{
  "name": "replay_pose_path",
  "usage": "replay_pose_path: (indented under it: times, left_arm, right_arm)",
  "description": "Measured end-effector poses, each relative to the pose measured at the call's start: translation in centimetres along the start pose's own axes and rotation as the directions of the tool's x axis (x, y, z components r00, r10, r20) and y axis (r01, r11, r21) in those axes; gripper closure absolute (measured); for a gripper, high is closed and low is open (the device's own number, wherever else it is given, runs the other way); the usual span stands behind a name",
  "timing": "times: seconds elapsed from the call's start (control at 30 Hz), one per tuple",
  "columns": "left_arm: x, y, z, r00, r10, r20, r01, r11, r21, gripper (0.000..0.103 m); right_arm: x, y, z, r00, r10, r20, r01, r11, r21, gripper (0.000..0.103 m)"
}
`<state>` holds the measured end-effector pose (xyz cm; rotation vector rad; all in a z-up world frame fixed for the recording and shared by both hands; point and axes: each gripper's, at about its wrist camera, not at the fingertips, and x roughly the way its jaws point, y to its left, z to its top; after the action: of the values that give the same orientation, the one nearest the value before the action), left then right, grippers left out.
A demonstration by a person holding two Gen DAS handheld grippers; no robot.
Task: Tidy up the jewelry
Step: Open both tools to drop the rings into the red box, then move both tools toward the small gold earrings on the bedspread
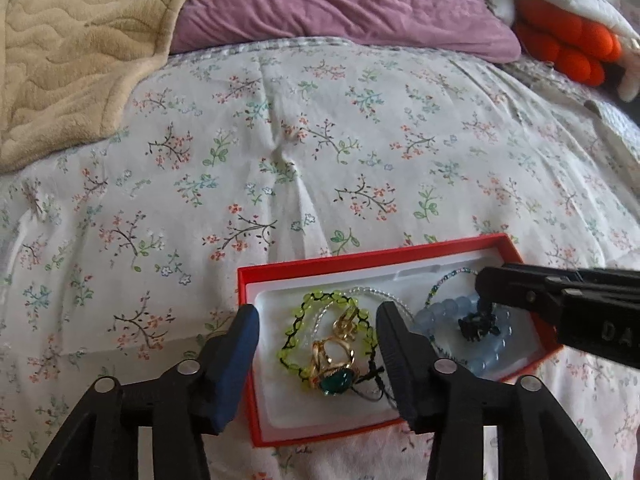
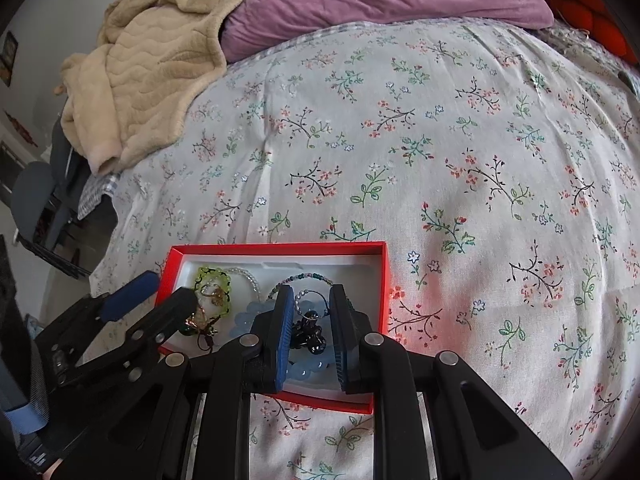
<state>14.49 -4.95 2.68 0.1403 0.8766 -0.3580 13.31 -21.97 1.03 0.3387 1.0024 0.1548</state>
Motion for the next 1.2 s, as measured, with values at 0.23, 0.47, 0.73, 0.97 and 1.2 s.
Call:
replay_pose_path:
  times: [0.23,0.47,0.73,0.97,1.2]
  left_arm:
    - [-1.1,0.8,-0.7,1.0,0.018,0.002,-0.018,1.0,0.017,0.04]
    - [-2.1,1.4,-1.2,1.0,0.012,0.0,-0.012,1.0,0.011,0.029]
    - [-3.5,1.6,-2.1,1.0,-0.011,-0.015,0.011,1.0,-0.017,0.014]
    - [-4.5,1.8,-3.5,0.999,-0.001,-0.051,0.0,0.999,-0.034,0.009]
    - [-5.8,2.5,-5.8,0.996,0.0,-0.09,-0.005,0.998,-0.063,0.007]
  right_arm:
    - [-0.1,0.2,0.0,1.0,0.008,-0.007,-0.008,1.0,-0.013,0.08]
    - [-1.5,0.5,-0.3,1.0,0.013,0.005,-0.013,1.0,-0.024,0.058]
    - [-3.8,0.5,-1.0,1.0,0.008,0.023,-0.008,1.0,-0.023,0.036]
    - [-5.7,0.3,-2.6,1.0,-0.02,0.024,0.022,0.999,-0.049,0.033]
    - [-7.0,-0.4,-4.9,0.998,-0.056,0.0,0.056,0.997,-0.059,0.033]
